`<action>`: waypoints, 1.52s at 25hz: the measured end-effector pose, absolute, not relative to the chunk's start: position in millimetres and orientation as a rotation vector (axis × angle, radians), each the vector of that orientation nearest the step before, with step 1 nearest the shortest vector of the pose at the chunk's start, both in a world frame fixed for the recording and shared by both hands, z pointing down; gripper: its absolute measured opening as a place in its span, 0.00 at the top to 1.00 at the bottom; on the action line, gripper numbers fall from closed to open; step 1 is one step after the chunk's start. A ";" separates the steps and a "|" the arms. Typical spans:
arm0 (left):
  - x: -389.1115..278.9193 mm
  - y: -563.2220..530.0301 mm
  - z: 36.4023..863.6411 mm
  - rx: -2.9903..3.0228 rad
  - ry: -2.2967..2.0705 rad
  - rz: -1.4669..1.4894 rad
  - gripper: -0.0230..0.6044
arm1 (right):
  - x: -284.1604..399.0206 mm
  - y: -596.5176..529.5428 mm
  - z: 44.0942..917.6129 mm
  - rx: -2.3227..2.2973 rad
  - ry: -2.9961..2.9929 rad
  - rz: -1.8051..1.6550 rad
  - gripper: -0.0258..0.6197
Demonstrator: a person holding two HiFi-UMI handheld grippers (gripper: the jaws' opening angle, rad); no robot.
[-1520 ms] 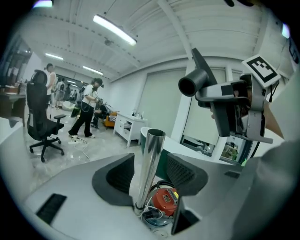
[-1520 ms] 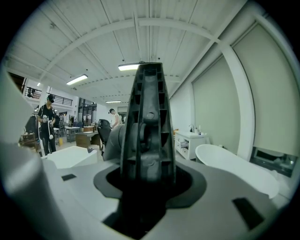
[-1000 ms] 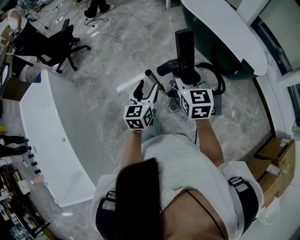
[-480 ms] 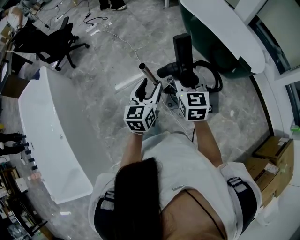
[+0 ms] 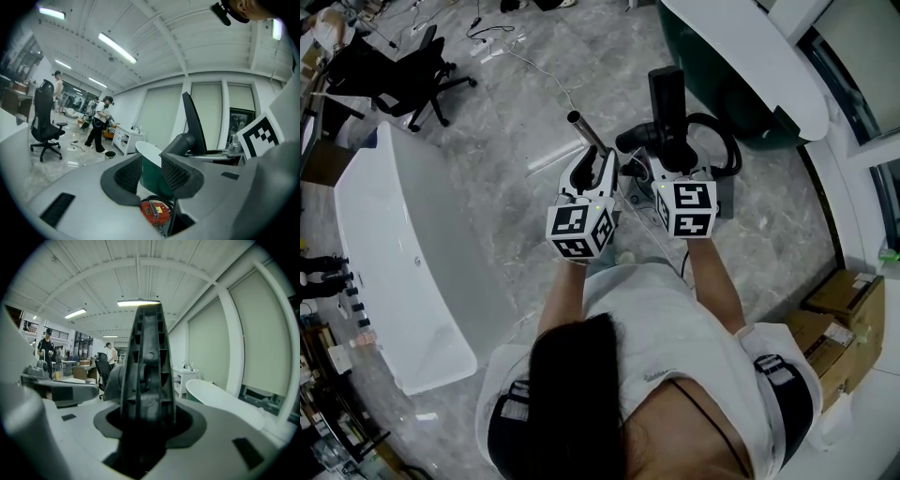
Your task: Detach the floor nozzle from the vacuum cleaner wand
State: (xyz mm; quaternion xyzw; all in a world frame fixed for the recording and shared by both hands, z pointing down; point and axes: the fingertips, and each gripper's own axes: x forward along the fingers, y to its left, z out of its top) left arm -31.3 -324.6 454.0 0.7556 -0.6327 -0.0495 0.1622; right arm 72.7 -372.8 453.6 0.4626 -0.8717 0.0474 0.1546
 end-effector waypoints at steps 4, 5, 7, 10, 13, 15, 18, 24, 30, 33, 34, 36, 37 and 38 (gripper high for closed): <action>-32.8 -313.6 453.0 2.134 -1.827 -0.120 0.78 | 71.9 -362.3 459.5 1.314 -2.488 0.135 0.63; -32.3 -311.5 453.1 2.131 -1.831 -0.107 0.79 | 71.9 -359.8 461.4 1.308 -2.481 0.129 0.63; -32.0 -308.5 453.0 2.128 -1.846 -0.072 0.81 | 72.2 -355.8 463.2 1.305 -2.477 0.128 0.63; -36.1 -304.5 452.3 2.112 -1.869 -0.026 0.88 | 70.2 -350.9 461.9 1.318 -2.480 0.140 0.63; -39.4 -302.3 449.6 2.104 -1.883 0.002 0.92 | 67.1 -348.6 457.4 1.339 -2.480 0.141 0.63; -39.2 -300.8 449.1 2.107 -1.893 0.032 0.93 | 66.2 -348.1 457.5 1.358 -2.474 0.146 0.63; -36.7 -297.4 448.1 2.124 -1.893 0.057 0.95 | 66.3 -345.3 464.0 1.379 -2.448 0.178 0.63; -59.7 -293.3 459.9 1.971 -1.931 0.117 0.96 | 51.7 -335.7 464.2 1.378 -2.436 0.190 0.63; -55.2 -293.2 460.2 2.000 -1.857 0.086 0.96 | 50.4 -334.4 460.4 1.406 -2.428 0.180 0.63; -52.2 -296.8 452.9 2.059 -1.840 0.055 0.96 | 46.9 -335.5 458.0 1.421 -2.425 0.154 0.63; -51.4 -297.8 450.9 2.080 -1.836 0.048 0.96 | 45.7 -335.9 457.8 1.425 -2.420 0.145 0.63; -50.9 -299.2 450.2 2.100 -1.831 0.054 0.96 | 43.2 -336.5 457.9 1.426 -2.414 0.138 0.63; -51.1 -299.8 450.8 2.102 -1.828 0.060 0.96 | 42.1 -336.9 457.7 1.426 -2.415 0.138 0.63; -51.6 -300.2 451.5 2.102 -1.826 0.063 0.96 | 41.1 -337.2 457.3 1.426 -2.418 0.139 0.63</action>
